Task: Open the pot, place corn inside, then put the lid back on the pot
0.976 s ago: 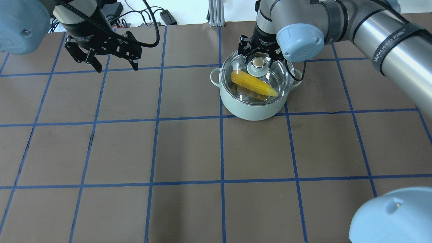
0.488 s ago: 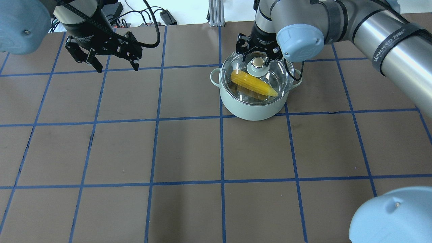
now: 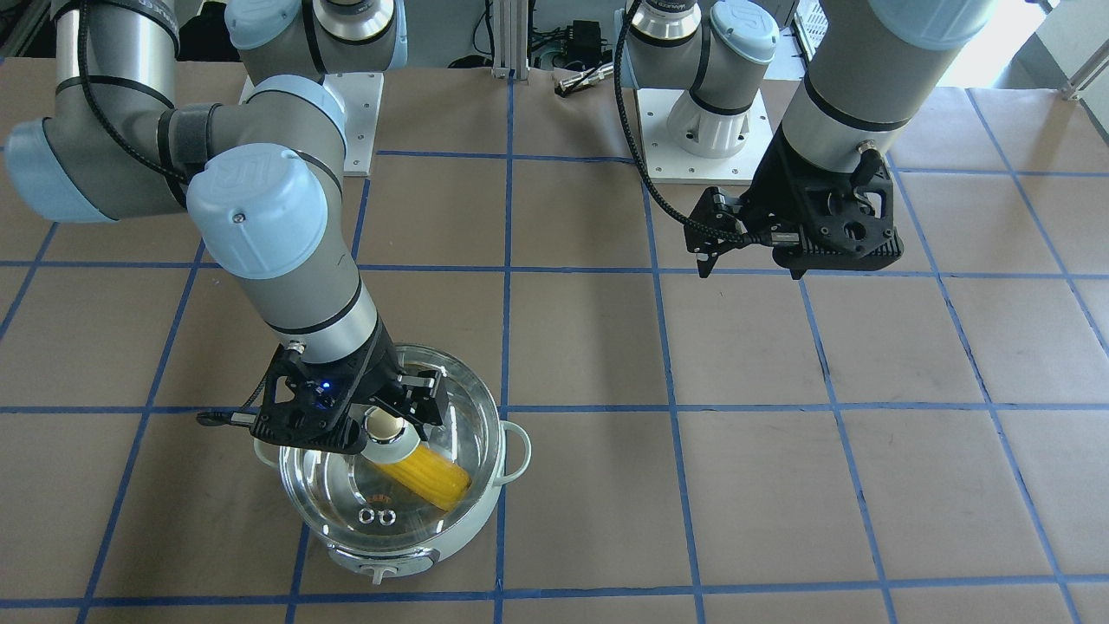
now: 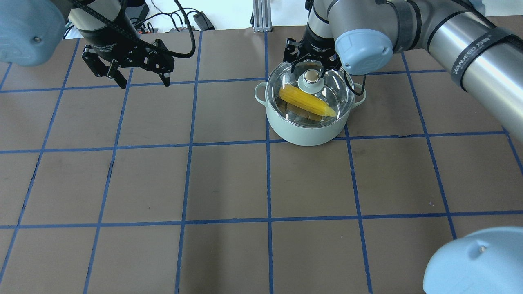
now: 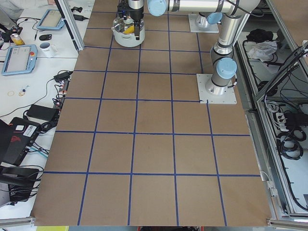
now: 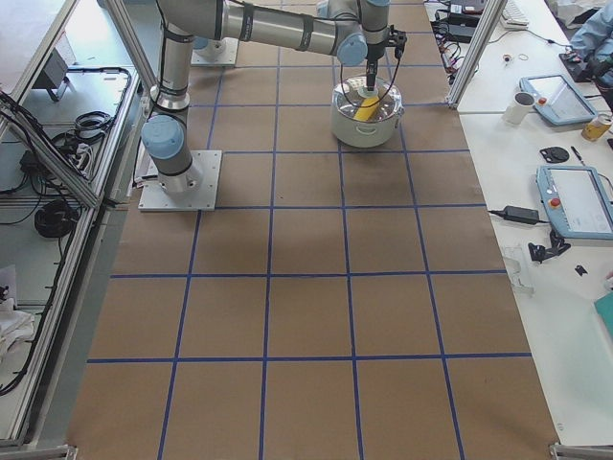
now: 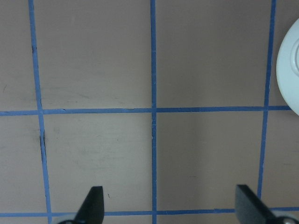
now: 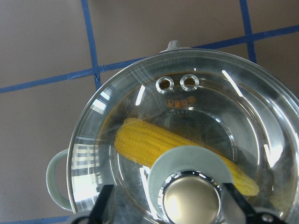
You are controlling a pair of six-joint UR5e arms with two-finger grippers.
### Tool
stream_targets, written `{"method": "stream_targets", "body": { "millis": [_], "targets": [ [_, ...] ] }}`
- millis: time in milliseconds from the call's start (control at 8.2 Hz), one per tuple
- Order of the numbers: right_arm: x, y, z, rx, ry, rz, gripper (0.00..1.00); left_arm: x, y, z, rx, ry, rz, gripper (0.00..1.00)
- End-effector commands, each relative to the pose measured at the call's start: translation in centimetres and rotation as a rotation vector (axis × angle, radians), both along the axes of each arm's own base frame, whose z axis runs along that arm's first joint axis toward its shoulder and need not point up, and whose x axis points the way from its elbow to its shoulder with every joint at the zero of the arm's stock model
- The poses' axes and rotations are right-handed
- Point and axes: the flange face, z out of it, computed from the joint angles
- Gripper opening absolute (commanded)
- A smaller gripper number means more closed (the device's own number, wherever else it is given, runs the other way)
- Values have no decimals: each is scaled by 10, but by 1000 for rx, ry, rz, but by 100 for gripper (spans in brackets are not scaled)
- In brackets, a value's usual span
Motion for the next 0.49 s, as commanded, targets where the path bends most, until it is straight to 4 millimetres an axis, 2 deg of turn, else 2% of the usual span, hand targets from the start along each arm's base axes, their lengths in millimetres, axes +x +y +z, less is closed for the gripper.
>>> {"method": "stream_targets", "body": {
  "millis": [0, 122, 366],
  "targets": [
    [-8, 4, 21, -28, 61, 60, 89, 0, -1, -3, 6, 1, 2, 100],
    [-15, 9, 36, -27, 82, 91, 90, 0, -1, -2, 3, 1, 2, 100],
    [-34, 22, 79, -35, 122, 121, 93, 0, -2, -3, 5, 1, 2, 100]
  ]
}}
